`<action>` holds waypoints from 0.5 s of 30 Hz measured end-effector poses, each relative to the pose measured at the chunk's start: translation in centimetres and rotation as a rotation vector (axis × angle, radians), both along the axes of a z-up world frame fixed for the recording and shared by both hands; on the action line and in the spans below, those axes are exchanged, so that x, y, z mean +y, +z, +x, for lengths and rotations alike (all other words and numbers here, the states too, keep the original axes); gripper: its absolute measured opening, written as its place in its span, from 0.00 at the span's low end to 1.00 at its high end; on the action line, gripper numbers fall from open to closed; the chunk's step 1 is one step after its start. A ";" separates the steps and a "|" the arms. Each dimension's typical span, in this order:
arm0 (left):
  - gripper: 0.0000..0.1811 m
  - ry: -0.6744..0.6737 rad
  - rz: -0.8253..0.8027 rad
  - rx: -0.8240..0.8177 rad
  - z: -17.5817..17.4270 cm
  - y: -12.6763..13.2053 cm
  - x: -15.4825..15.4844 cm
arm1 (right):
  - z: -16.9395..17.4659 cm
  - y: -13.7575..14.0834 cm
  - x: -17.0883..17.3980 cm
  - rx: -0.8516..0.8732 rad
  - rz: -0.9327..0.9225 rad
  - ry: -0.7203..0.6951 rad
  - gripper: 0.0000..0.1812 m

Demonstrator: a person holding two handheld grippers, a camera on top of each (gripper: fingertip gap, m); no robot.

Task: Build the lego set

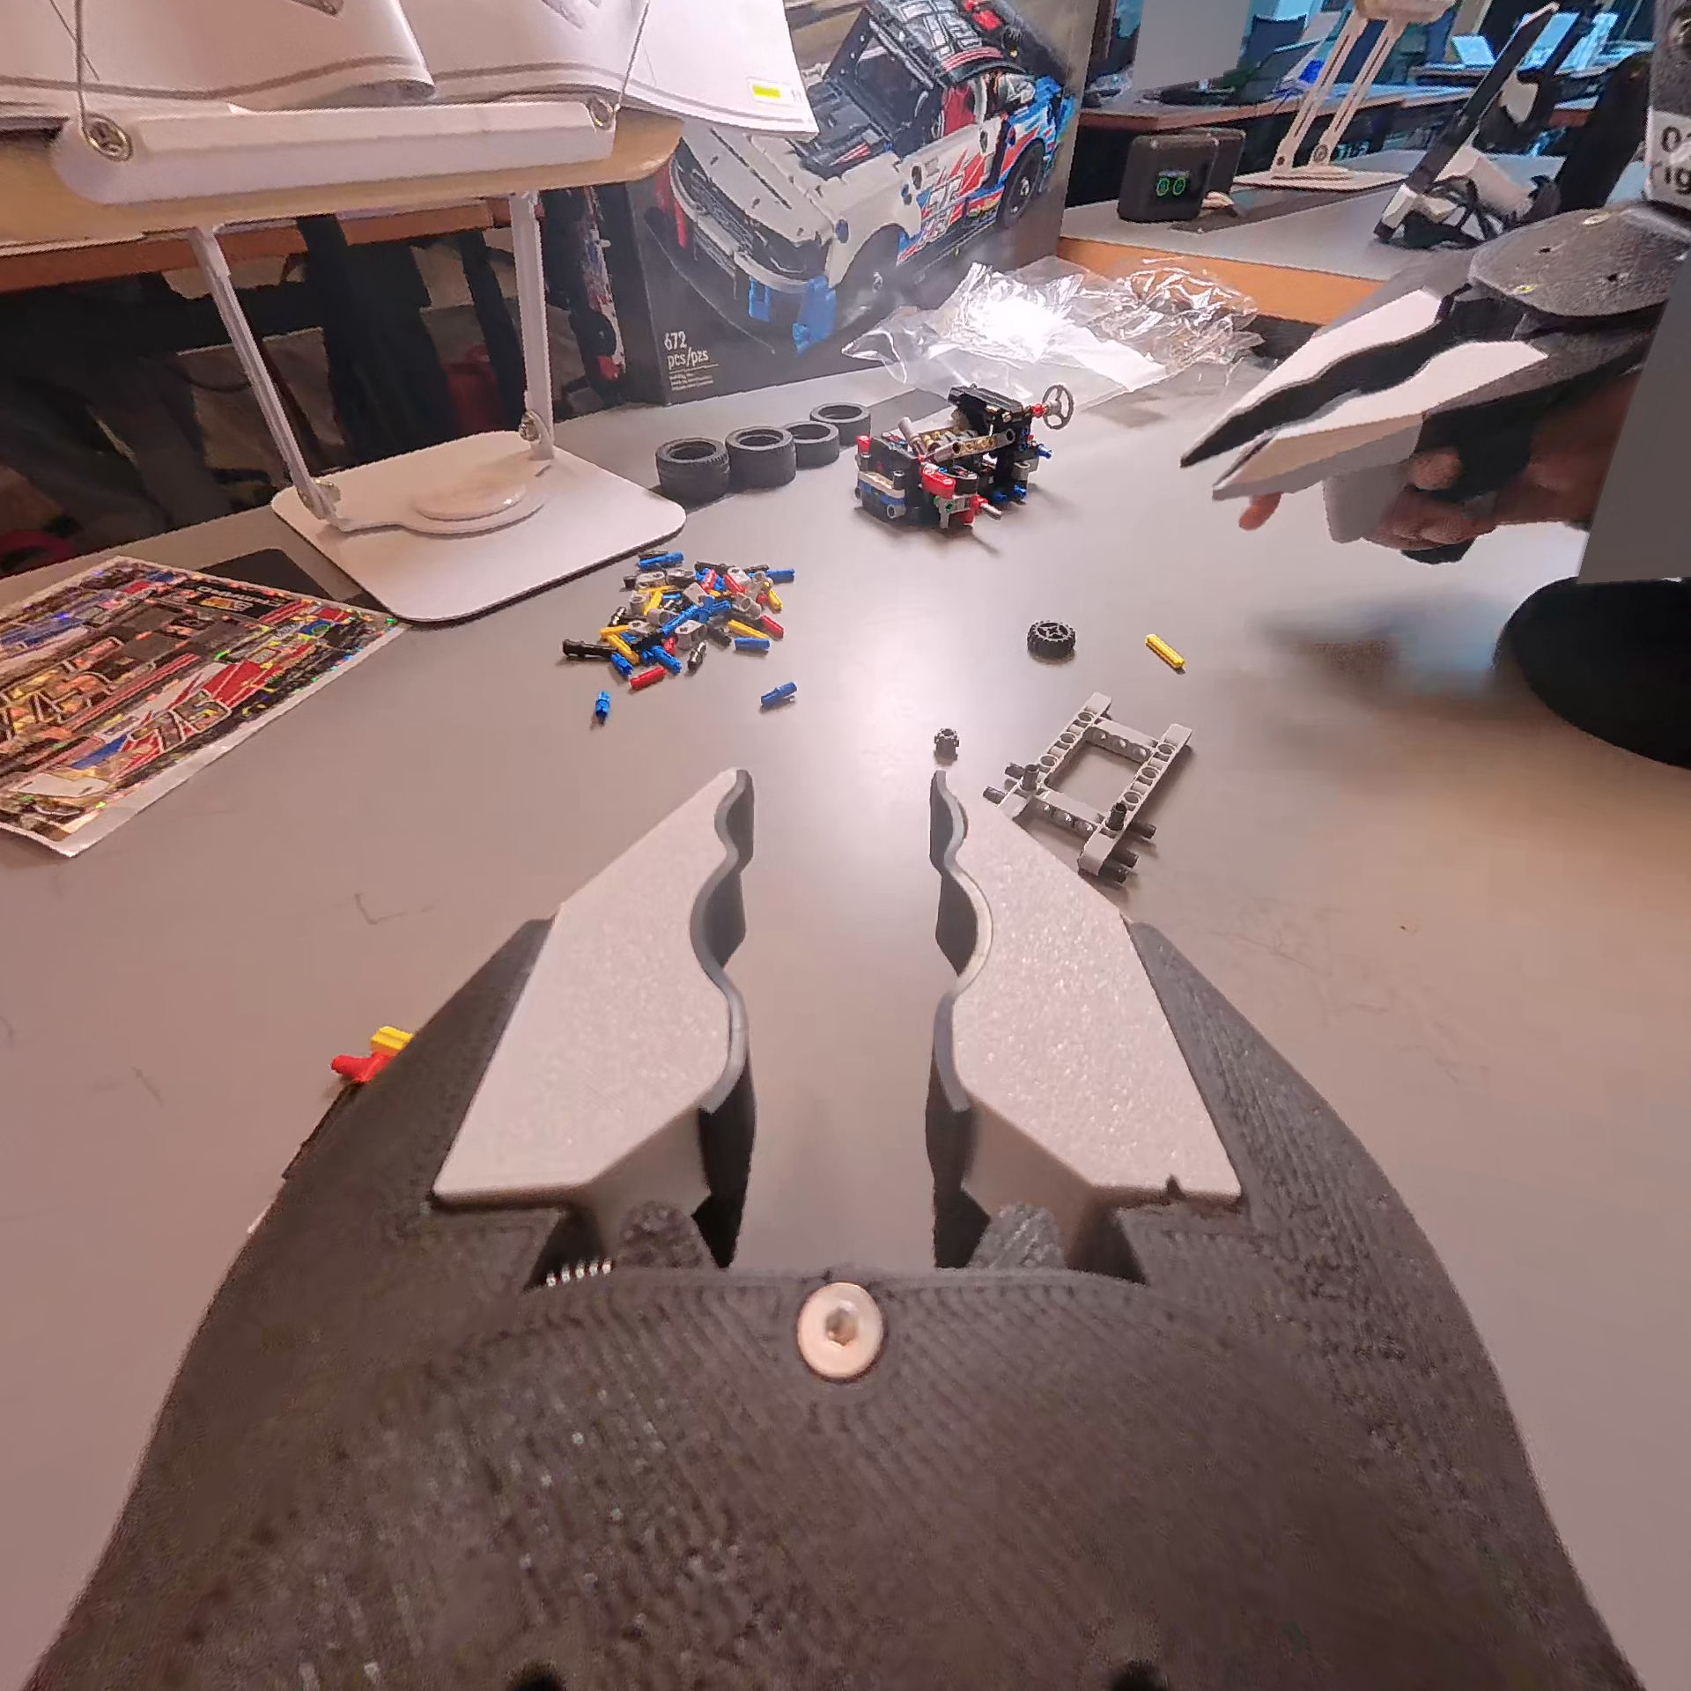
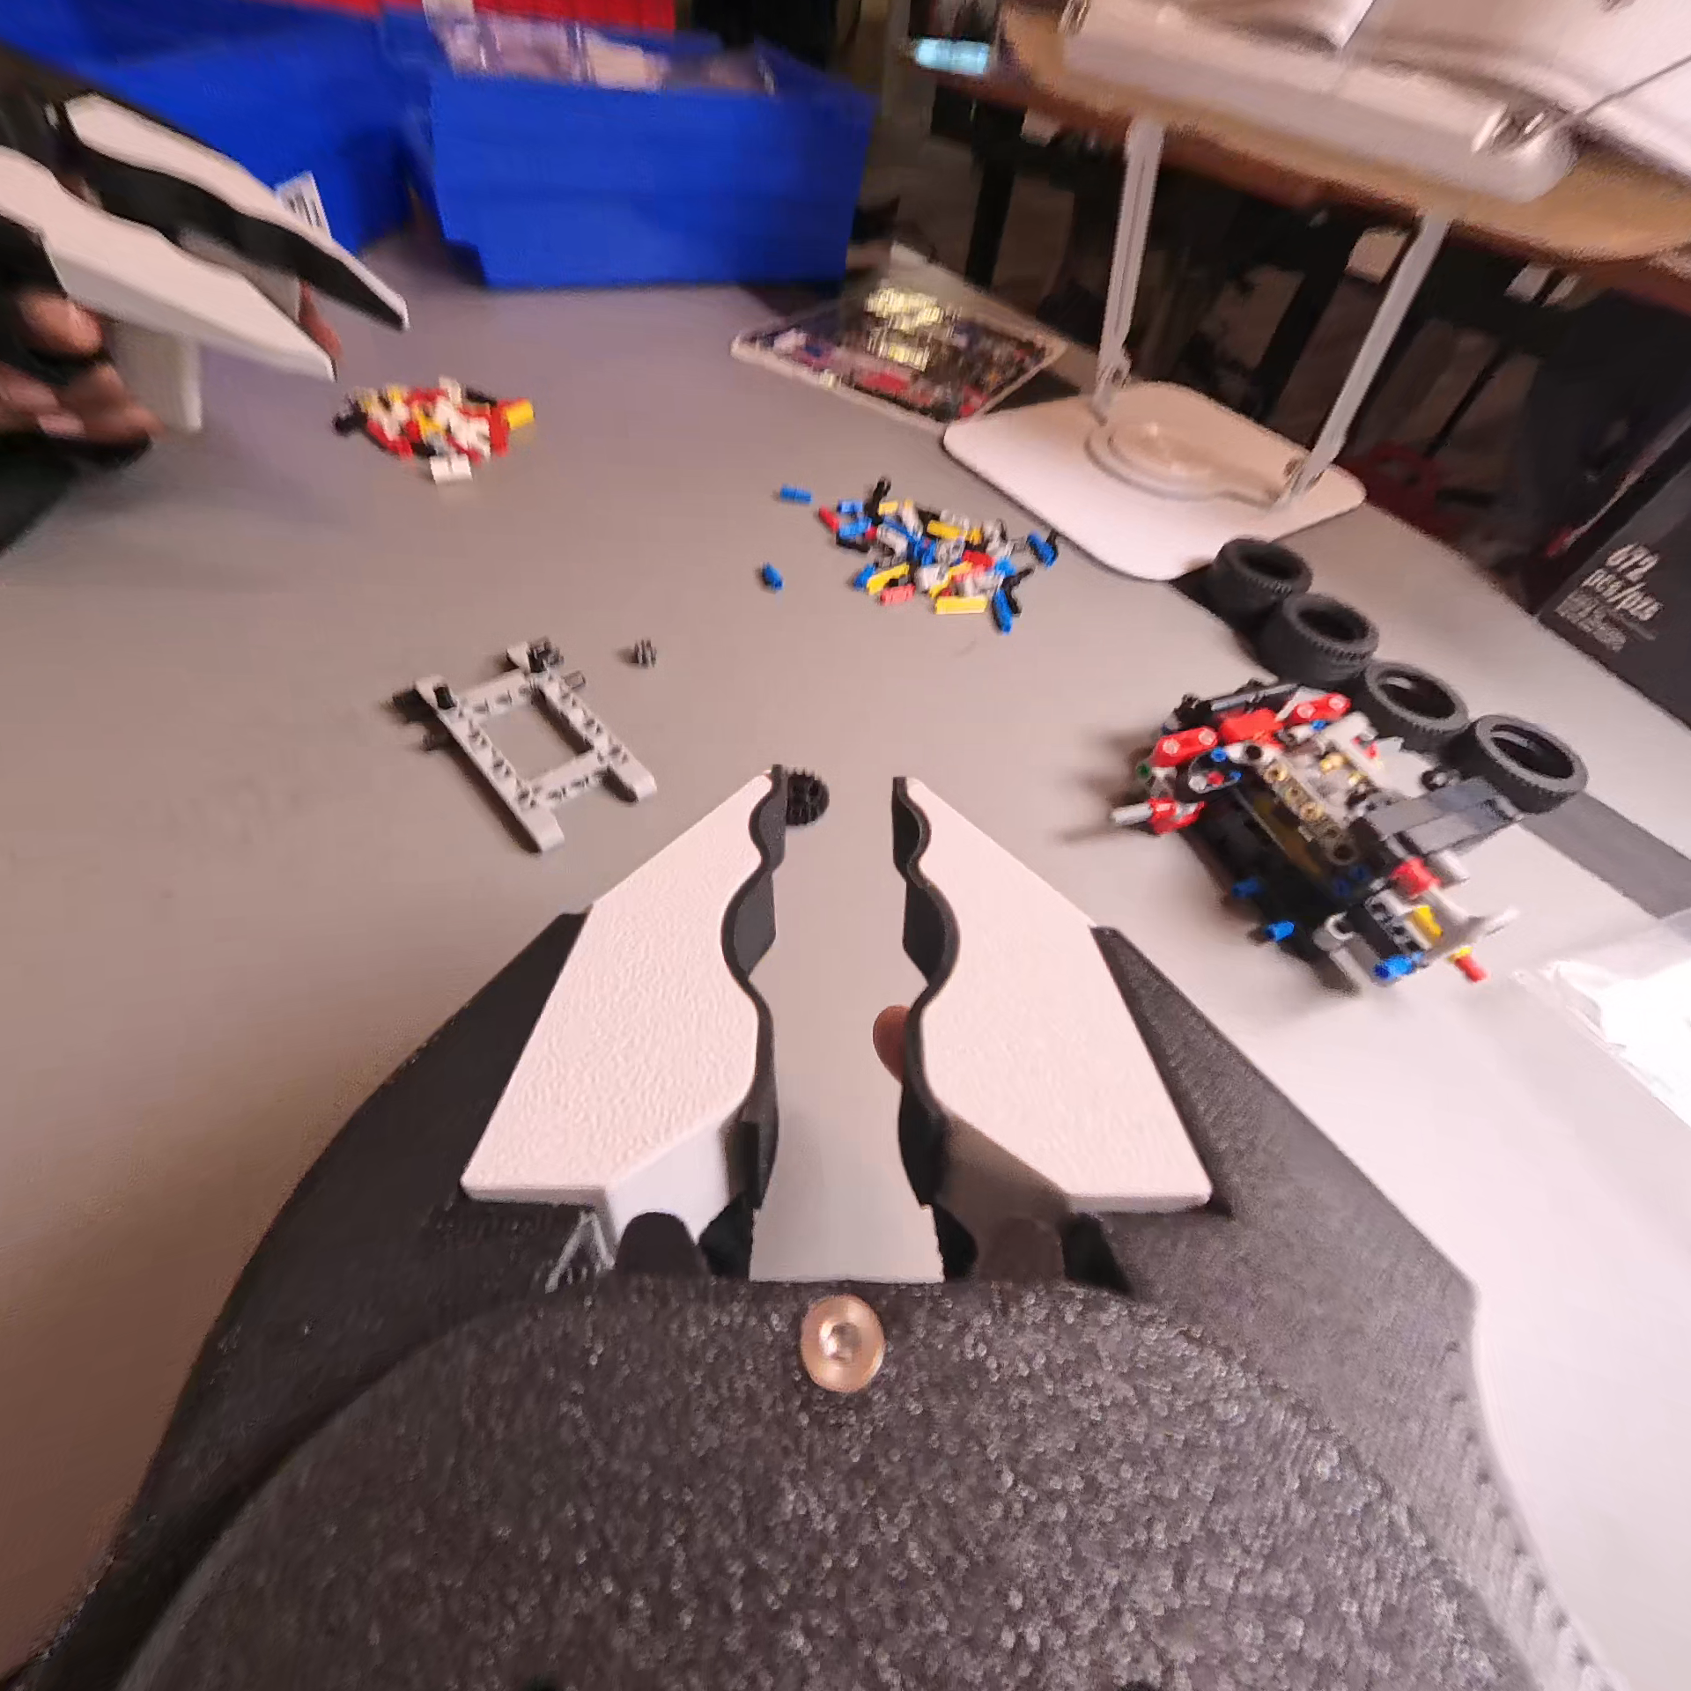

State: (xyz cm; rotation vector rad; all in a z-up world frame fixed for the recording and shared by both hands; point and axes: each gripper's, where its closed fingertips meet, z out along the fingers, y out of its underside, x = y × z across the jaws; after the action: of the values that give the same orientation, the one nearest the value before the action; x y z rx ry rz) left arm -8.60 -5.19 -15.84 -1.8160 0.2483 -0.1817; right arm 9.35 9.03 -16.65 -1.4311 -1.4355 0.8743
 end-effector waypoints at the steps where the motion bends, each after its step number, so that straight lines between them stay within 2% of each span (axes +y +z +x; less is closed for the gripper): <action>1: 0.21 -0.002 -0.002 0.003 0.1 -0.1 0.0 | 0.2 -0.8 -0.1 -0.052 -0.004 0.008 0.12; 6: 0.20 -0.048 -0.042 0.020 1.2 -1.0 0.3 | 0.5 -4.3 -1.4 -0.275 0.026 0.083 0.12; 9: 0.21 -0.134 -0.110 0.014 2.9 -2.3 0.6 | 0.6 -5.7 -1.9 -0.376 0.057 0.142 0.12; 12: 0.22 -0.252 -0.196 0.019 5.2 -3.8 1.0 | 0.2 -6.1 -1.6 -0.419 0.094 0.208 0.12; 15: 0.23 -0.339 -0.257 0.040 6.6 -4.7 1.7 | -0.3 -6.2 -1.9 -0.446 0.045 0.296 0.12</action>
State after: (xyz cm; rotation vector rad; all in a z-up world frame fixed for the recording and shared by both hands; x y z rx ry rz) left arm -1.96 -3.49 -20.54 -2.0237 0.5835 -0.4317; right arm 9.03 7.12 -22.83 -1.4606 -2.0282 0.7183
